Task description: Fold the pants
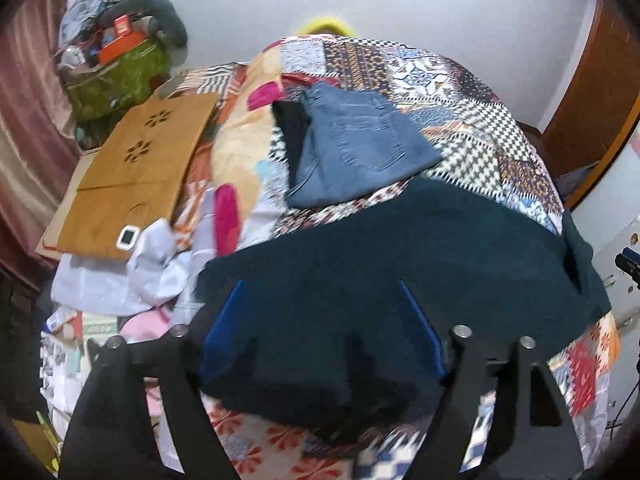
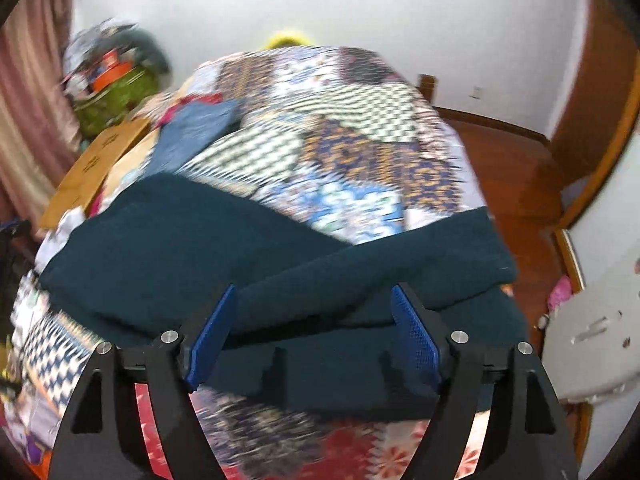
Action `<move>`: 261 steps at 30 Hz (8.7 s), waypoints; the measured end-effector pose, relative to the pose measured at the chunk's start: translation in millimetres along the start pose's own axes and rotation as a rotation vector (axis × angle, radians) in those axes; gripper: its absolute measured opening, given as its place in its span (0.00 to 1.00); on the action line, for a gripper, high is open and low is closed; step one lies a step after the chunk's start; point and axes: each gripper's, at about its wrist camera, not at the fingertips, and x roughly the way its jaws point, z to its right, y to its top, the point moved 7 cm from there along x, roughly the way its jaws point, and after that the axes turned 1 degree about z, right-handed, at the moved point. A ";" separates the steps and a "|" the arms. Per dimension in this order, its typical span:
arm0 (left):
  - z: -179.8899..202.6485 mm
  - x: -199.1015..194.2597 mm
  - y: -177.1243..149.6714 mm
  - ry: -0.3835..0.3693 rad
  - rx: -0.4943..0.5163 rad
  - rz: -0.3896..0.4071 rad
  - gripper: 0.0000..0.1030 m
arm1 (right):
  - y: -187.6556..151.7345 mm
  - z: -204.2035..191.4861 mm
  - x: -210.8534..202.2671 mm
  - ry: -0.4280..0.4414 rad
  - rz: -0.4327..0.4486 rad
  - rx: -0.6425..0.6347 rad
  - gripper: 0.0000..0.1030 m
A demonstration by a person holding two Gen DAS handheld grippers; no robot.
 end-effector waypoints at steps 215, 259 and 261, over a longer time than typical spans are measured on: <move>156.9 101.4 -17.9 -0.111 0.285 -0.205 0.81 | -96.4 97.9 24.6 -0.010 -0.113 0.248 0.74; 301.1 124.9 -6.5 -0.173 0.483 -0.189 0.95 | -95.0 243.2 7.5 0.026 0.103 0.830 0.10; 297.2 116.3 -2.2 -0.173 0.465 -0.164 0.95 | -76.8 234.7 -5.3 0.028 0.142 0.787 0.10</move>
